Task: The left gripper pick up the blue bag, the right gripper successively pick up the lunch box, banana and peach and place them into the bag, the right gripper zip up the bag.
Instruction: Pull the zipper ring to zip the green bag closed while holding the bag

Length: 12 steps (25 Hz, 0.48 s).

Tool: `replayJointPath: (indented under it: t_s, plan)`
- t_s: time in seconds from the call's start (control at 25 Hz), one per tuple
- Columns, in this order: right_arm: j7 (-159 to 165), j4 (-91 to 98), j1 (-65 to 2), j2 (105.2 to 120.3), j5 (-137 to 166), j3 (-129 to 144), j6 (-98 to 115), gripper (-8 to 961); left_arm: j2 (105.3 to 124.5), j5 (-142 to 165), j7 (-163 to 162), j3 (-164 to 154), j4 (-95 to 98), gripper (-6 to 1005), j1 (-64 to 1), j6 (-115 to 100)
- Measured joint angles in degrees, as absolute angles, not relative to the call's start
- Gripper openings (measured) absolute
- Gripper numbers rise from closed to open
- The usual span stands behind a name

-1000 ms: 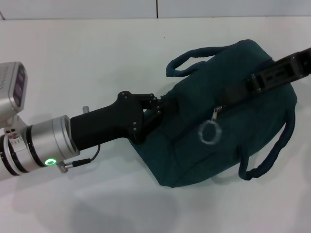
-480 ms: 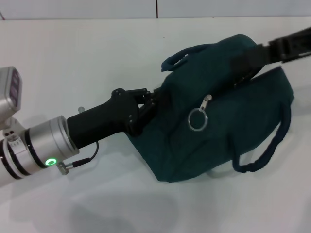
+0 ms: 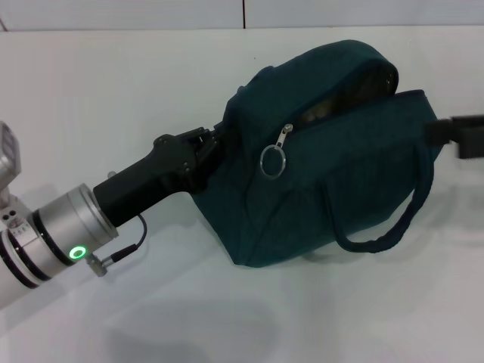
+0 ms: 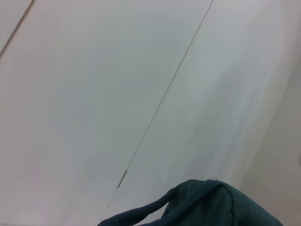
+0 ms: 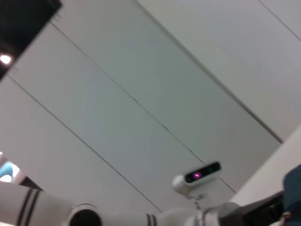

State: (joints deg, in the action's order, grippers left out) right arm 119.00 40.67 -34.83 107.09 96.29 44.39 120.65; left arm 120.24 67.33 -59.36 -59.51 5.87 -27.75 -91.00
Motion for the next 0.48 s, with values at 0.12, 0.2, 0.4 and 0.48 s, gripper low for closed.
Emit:
replayJointPath:
  t_s: [0.12,0.2,0.4,0.48]
  plan:
    - [117.9,40.3,-33.0,107.17,96.0,45.6,122.9,741,120.31,67.5,-59.4,-59.7,5.7,55,-27.6,-91.3]
    - [115.9,40.2,-31.4,107.57,96.3,48.1,123.2,741,120.37,67.9,-59.6,-59.9,5.7,55,-27.6,-91.6]
    - [113.0,40.1,-29.4,108.62,99.6,48.5,121.2,741,120.16,68.7,-59.9,-61.0,5.6,55,-27.4,-92.9]
    - [112.3,40.1,-29.3,108.61,102.1,48.5,118.3,741,120.03,68.7,-60.0,-61.7,5.6,53,-27.2,-93.1]
